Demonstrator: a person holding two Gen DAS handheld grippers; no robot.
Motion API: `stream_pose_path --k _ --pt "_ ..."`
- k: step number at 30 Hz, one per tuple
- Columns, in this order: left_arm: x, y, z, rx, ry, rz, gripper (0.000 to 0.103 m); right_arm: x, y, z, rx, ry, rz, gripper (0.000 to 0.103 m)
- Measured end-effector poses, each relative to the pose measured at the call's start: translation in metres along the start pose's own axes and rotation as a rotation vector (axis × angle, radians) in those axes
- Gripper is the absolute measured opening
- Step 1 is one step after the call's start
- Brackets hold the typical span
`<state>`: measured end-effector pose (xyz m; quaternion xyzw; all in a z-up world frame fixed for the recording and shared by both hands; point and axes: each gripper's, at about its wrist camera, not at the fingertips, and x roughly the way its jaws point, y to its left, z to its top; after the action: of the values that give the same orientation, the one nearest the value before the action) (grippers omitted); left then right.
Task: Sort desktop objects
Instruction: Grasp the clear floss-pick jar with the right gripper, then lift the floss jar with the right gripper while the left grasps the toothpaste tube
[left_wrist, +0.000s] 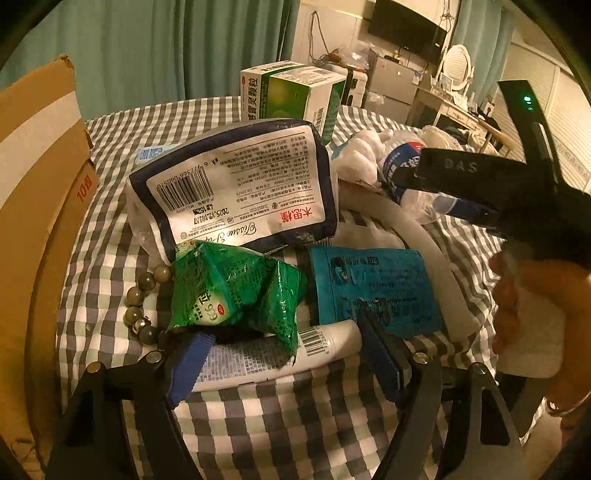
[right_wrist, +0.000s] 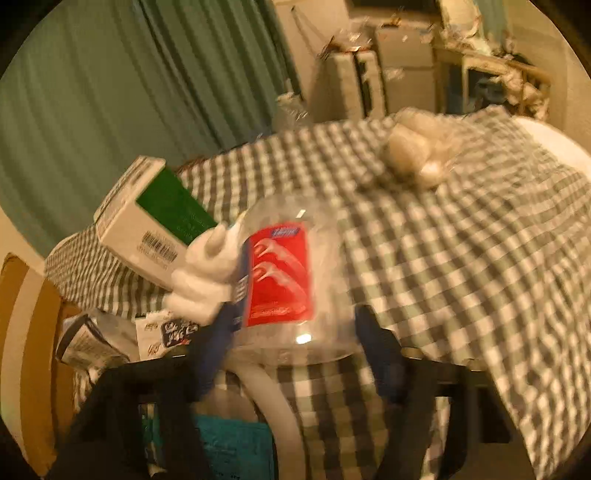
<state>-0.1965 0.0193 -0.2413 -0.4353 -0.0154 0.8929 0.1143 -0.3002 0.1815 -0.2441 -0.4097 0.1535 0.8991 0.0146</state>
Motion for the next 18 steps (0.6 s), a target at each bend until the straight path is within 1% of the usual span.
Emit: stream_pose_path --k 3,4,5,6,8,13,16,17,18 --pt "-0.001 -0.003 0.000 0.015 0.007 -0.010 0.083 -0.012 0.002 -0.005 -0.044 -0.014 -0.024 0.061" --pt "0.000 -0.004 0.002 0.020 0.015 -0.016 0.083 -0.020 0.002 -0.007 -0.056 -0.019 -0.021 0.061" --pt "-0.002 -0.003 0.002 0.030 0.028 -0.030 0.087 -0.025 0.001 -0.008 -0.062 -0.022 -0.021 0.061" --pt "-0.005 -0.003 0.002 0.044 0.039 -0.042 0.093 -0.033 0.001 -0.010 -0.073 -0.024 -0.028 0.061" --pt "-0.008 0.000 0.001 0.069 0.046 -0.037 0.097 -0.048 -0.001 -0.016 -0.097 -0.024 -0.035 0.061" --pt "-0.010 0.013 0.001 0.073 0.078 -0.039 0.097 -0.080 -0.007 -0.038 -0.122 -0.016 -0.023 0.061" --pt "-0.011 0.011 0.001 0.154 0.092 -0.017 0.088 -0.085 -0.014 -0.041 -0.116 0.009 -0.024 0.061" --pt "-0.012 0.010 0.001 0.183 0.097 -0.013 0.082 -0.085 -0.015 -0.043 -0.108 0.014 -0.019 0.061" --pt "-0.012 0.008 0.001 0.202 0.096 -0.011 0.074 -0.085 -0.017 -0.044 -0.099 0.017 -0.014 0.061"
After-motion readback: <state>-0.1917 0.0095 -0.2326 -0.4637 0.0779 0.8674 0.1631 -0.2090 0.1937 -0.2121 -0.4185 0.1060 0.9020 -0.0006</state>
